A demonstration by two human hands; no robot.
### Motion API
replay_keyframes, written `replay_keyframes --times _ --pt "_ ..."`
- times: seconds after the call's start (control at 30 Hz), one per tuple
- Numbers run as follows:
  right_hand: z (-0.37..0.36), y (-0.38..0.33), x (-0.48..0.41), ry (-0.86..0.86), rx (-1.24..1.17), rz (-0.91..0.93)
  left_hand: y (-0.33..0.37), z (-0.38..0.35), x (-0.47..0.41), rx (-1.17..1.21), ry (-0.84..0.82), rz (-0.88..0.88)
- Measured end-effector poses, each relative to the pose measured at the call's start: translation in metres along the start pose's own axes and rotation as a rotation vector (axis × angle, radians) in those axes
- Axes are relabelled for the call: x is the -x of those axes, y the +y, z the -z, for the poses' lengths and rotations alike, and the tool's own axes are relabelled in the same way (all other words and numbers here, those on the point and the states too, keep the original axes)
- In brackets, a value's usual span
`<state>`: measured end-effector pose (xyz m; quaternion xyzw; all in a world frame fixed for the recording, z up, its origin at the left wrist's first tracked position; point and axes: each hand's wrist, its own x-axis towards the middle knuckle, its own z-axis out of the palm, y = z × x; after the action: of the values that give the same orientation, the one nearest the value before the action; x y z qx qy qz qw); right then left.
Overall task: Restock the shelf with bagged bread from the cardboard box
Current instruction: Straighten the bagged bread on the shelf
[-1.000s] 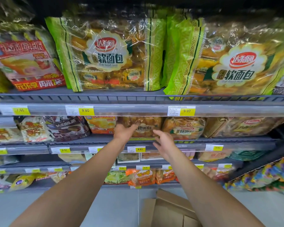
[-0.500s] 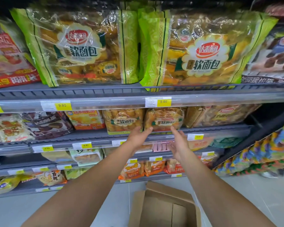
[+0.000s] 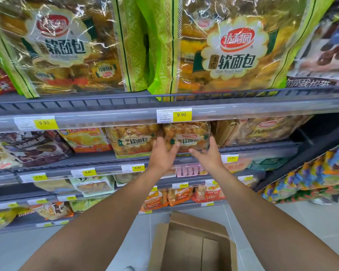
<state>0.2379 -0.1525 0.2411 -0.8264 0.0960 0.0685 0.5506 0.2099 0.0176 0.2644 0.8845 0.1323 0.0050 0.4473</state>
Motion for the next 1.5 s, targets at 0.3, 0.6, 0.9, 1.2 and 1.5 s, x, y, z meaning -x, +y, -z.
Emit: replay_keyframes --times 0.3,0.6,0.9,1.2,1.5 --pt "-0.007 0.001 -0.019 -0.026 -0.203 0.006 -0.016 -0.013 -0.024 0.196 -0.035 0.018" --pt "-0.005 -0.014 -0.032 0.066 -0.144 0.003 0.007 -0.005 -0.030 0.281 -0.168 0.078" --pt "-0.011 -0.034 0.001 0.158 -0.047 -0.129 -0.045 0.036 0.019 0.240 0.323 0.395" --pt "-0.056 -0.015 -0.001 0.299 0.108 0.036 -0.079 0.034 -0.010 -0.003 0.449 0.193" --pt "-0.079 -0.014 -0.029 0.444 0.079 0.101 -0.084 0.019 -0.044 0.095 0.600 0.088"
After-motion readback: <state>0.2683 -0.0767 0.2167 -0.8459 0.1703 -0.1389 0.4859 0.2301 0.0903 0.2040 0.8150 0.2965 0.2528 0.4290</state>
